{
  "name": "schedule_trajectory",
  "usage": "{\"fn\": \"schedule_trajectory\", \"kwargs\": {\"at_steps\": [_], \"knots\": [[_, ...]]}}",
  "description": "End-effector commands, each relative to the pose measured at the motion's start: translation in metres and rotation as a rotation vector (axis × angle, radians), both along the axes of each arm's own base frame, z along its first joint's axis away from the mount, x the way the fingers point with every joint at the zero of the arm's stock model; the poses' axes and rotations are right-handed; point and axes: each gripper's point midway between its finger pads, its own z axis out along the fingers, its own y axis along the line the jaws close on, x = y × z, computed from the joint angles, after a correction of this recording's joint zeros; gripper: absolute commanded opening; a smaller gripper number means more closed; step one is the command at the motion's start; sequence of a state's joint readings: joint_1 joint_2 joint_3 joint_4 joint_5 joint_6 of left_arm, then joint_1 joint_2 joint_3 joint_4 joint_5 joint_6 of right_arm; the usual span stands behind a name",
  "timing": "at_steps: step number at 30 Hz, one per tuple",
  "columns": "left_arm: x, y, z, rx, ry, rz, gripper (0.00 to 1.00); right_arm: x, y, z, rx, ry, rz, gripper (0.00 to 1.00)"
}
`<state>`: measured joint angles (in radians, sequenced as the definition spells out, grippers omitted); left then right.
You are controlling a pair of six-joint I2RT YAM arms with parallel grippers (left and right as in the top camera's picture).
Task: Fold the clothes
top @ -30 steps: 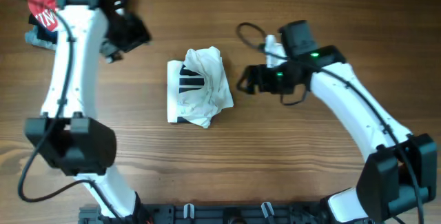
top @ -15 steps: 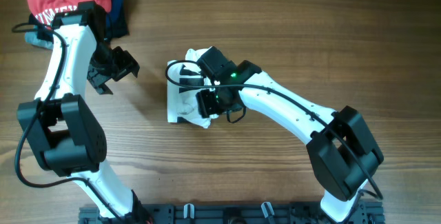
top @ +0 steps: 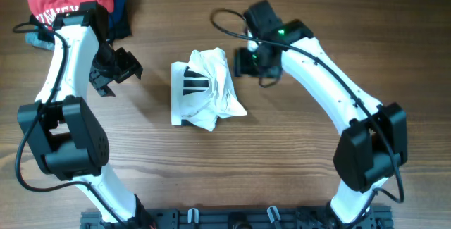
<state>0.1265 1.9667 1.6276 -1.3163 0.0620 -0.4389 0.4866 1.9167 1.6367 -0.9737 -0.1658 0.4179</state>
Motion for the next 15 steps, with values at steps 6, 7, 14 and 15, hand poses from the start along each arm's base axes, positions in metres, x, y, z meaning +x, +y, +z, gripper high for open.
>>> {"fn": "schedule_trajectory", "kwargs": {"at_steps": [6,7,14,15], "knots": [[-0.002,0.000,-0.003,-0.007,0.008,-0.013,0.79,-0.004,0.094,-0.025,0.013,-0.096,0.122,0.66],[-0.002,0.000,-0.003,-0.007,0.008,-0.012,0.80,-0.008,0.097,-0.040,-0.004,-0.066,0.114,0.65],[-0.002,0.000,-0.003,-0.007,0.008,-0.013,0.80,-0.010,0.082,-0.074,-0.116,-0.019,0.047,0.47],[-0.002,0.000,-0.003,-0.007,0.008,-0.013,0.80,-0.010,0.079,-0.076,-0.131,-0.018,0.042,0.41]]}}
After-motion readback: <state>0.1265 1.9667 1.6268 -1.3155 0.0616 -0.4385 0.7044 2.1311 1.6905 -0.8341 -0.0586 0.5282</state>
